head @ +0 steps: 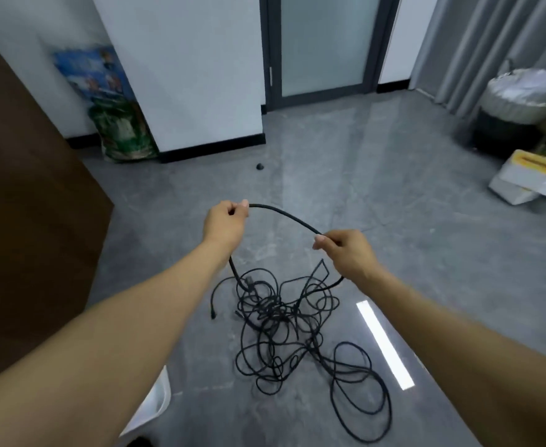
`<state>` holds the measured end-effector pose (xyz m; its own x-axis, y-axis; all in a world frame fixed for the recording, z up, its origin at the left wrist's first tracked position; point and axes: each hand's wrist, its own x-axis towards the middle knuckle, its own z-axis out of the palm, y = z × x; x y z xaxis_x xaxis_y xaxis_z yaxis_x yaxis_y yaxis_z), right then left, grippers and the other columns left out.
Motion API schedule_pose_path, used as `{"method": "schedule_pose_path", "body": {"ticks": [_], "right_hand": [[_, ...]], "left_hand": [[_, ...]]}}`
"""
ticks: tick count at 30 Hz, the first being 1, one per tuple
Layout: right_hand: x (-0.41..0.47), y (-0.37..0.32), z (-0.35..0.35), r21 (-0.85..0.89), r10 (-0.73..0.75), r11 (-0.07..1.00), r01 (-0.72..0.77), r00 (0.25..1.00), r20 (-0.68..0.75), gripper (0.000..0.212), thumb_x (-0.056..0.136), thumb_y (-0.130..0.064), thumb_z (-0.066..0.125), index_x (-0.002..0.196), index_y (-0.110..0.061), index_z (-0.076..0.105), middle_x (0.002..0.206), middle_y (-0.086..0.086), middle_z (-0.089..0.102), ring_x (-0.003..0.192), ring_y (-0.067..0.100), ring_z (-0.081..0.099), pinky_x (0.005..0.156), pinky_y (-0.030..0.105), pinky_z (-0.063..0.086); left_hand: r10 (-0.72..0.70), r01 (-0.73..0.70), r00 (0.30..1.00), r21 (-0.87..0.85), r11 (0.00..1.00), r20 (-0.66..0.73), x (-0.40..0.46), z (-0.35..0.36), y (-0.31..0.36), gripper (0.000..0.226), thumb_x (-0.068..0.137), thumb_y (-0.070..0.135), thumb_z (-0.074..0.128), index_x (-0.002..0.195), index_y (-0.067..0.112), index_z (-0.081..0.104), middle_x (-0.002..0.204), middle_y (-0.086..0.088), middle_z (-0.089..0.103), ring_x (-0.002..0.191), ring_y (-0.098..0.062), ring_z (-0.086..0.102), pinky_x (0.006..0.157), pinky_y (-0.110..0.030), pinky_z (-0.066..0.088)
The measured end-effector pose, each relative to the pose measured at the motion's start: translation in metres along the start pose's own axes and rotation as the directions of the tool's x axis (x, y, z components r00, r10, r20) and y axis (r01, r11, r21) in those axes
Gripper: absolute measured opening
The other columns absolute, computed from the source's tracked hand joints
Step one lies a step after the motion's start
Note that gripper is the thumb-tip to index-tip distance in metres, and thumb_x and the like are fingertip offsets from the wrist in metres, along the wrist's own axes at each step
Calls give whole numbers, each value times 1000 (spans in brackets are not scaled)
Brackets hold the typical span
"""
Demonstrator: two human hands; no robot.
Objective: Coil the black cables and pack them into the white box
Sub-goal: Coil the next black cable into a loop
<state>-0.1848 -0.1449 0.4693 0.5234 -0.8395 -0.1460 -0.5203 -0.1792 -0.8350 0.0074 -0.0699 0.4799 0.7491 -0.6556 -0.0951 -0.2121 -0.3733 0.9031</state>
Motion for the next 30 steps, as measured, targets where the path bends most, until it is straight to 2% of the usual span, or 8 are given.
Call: {"method": "schedule_pose_path", "body": {"ticks": [3, 7, 9, 12, 16, 20, 26, 30], "right_hand": [[-11, -65, -58, 60, 5, 998, -1, 998, -58, 30, 95, -27, 53, 89, -4, 71, 62, 6, 52, 62, 20, 48, 64, 28, 37], [-24, -149, -125, 158, 27, 987, -7, 991, -128, 29, 96, -25, 52, 91, -3, 71, 61, -7, 48, 58, 6, 43, 69, 28, 39], [-28, -188, -155, 208, 29, 978, 6, 986, -164, 29, 96, -23, 52, 91, -2, 71, 60, -9, 46, 58, 5, 43, 69, 29, 38], [-31, -239, -195, 261, 25, 965, 26, 982, -189, 28, 96, -25, 52, 87, -6, 71, 57, -9, 44, 56, 5, 41, 65, 28, 37], [-37, -297, -242, 289, -20, 954, 83, 977, -213, 28, 96, -27, 52, 75, -15, 67, 56, -5, 43, 55, 9, 40, 62, 26, 37], [-43, -346, -283, 331, -64, 931, 156, 960, -271, 27, 96, -25, 52, 76, -13, 66, 56, -10, 44, 56, 5, 40, 64, 24, 36], [-58, -398, -336, 339, -111, 910, 237, 929, -353, 31, 95, -26, 52, 69, -16, 66, 44, -8, 40, 47, 12, 35, 55, 27, 35], [-70, -418, -371, 344, -95, 902, 261, 896, -433, 28, 95, -26, 52, 75, -11, 66, 54, -4, 43, 49, 11, 38, 57, 25, 36]], "left_hand": [[-2, 2, 1000, 2, 1000, 16, -11, -20, 78, 31, 98, 34, 45, 86, 8, 56, 65, -1, 39, 61, -18, 37, 62, -30, 34], [-3, 3, 999, 8, 1000, 47, -27, -45, 174, 33, 100, 34, 40, 88, 9, 57, 67, 0, 42, 59, -16, 38, 62, -28, 35], [3, -4, 999, 20, 1000, 52, -35, -56, 219, 34, 101, 34, 38, 87, 10, 56, 69, 1, 43, 62, -16, 40, 61, -28, 35], [14, -16, 998, 32, 999, 56, -43, -73, 276, 37, 101, 35, 35, 80, 11, 55, 74, 1, 46, 71, -18, 43, 70, -29, 36], [54, -55, 997, 12, 998, 48, -53, -93, 340, 39, 101, 32, 35, 70, 17, 52, 72, 0, 47, 65, -15, 43, 64, -28, 36], [121, -121, 991, -1, 993, 60, -68, -110, 398, 37, 102, 33, 34, 85, 9, 57, 72, 0, 48, 61, -12, 42, 51, -25, 33], [204, -202, 978, -49, 978, 43, -83, -121, 469, 39, 102, 34, 34, 78, 12, 56, 72, 0, 46, 59, -14, 39, 51, -26, 31], [218, -210, 975, -135, 968, 49, -92, -119, 497, 41, 101, 33, 36, 70, 15, 55, 70, 1, 45, 59, -12, 37, 52, -25, 30]]}}
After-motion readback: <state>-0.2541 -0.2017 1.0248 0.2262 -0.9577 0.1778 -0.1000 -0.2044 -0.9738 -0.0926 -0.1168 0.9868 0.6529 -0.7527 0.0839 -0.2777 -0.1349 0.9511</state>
